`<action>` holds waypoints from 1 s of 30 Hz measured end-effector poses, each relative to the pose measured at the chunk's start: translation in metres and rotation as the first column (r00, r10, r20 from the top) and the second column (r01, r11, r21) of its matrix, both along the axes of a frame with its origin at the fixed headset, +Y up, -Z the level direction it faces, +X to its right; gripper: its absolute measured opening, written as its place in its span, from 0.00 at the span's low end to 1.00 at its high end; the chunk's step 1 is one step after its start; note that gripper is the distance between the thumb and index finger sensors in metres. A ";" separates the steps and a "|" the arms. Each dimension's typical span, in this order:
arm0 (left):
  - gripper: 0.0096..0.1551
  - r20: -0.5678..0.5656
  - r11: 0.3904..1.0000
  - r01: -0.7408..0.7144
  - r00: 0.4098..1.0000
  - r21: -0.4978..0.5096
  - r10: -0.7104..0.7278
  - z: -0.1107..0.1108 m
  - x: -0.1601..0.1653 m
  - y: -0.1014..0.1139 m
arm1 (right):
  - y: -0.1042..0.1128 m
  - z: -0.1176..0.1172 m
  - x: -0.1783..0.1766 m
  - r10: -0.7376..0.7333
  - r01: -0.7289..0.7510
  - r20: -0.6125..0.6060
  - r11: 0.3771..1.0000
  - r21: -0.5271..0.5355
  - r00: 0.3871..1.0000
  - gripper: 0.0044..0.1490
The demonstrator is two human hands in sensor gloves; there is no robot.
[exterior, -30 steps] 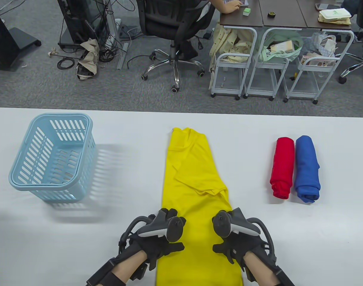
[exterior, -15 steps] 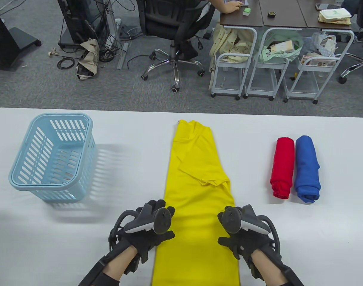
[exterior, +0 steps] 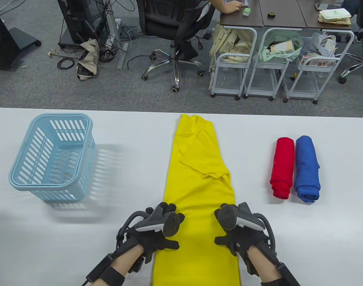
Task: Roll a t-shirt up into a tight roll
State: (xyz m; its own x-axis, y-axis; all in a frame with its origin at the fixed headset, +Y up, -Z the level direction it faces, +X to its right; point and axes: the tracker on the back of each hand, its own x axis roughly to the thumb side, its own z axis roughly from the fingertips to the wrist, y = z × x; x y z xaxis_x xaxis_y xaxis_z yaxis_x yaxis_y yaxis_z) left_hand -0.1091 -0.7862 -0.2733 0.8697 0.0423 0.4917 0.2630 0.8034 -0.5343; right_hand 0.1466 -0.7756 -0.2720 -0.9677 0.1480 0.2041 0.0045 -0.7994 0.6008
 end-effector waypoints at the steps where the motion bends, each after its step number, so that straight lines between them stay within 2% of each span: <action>1: 0.51 -0.002 1.000 0.002 1.000 0.006 -0.002 0.000 0.000 0.001 | 0.000 0.000 0.000 -0.003 0.003 0.007 1.000 0.001 1.000 0.56; 5: 0.47 0.021 0.999 0.000 1.000 0.043 0.000 0.010 -0.002 0.009 | 0.010 0.011 -0.005 0.048 -0.047 -0.025 0.997 0.063 0.999 0.51; 7: 0.50 0.039 0.999 -0.053 0.998 0.001 0.052 0.014 0.001 0.013 | 0.016 0.019 -0.010 -0.001 0.006 -0.058 0.997 0.072 0.998 0.54; 9: 0.52 0.049 0.998 -0.059 0.997 -0.038 0.060 0.017 0.005 0.011 | 0.014 0.023 -0.015 -0.003 0.009 -0.099 0.998 0.055 0.995 0.56; 11: 0.54 0.069 0.998 0.025 0.997 -0.055 -0.021 0.018 0.009 0.003 | 0.004 0.023 -0.019 0.070 -0.071 -0.129 0.997 0.000 0.989 0.61; 13: 0.56 0.100 0.994 0.112 0.989 -0.016 -0.110 0.016 0.009 -0.002 | 0.002 0.017 -0.017 0.065 -0.067 -0.122 0.998 -0.009 0.990 0.64; 16: 0.54 0.033 0.999 0.028 0.999 -0.038 -0.027 0.004 0.007 -0.004 | 0.000 0.003 -0.011 0.008 -0.010 -0.080 1.000 -0.019 0.997 0.63; 21: 0.51 -0.008 0.999 -0.040 0.999 -0.002 0.040 -0.012 0.003 -0.005 | -0.005 -0.010 0.002 -0.105 0.106 0.012 0.994 -0.034 0.994 0.61; 26: 0.47 -0.017 0.998 -0.052 0.998 0.036 0.053 -0.012 0.002 -0.002 | -0.005 -0.011 0.003 -0.111 0.112 0.030 0.993 -0.030 0.993 0.56; 30: 0.44 0.012 0.994 -0.037 0.999 0.100 0.036 -0.001 0.005 0.008 | -0.005 -0.012 0.004 -0.110 0.112 0.037 0.993 -0.030 0.993 0.55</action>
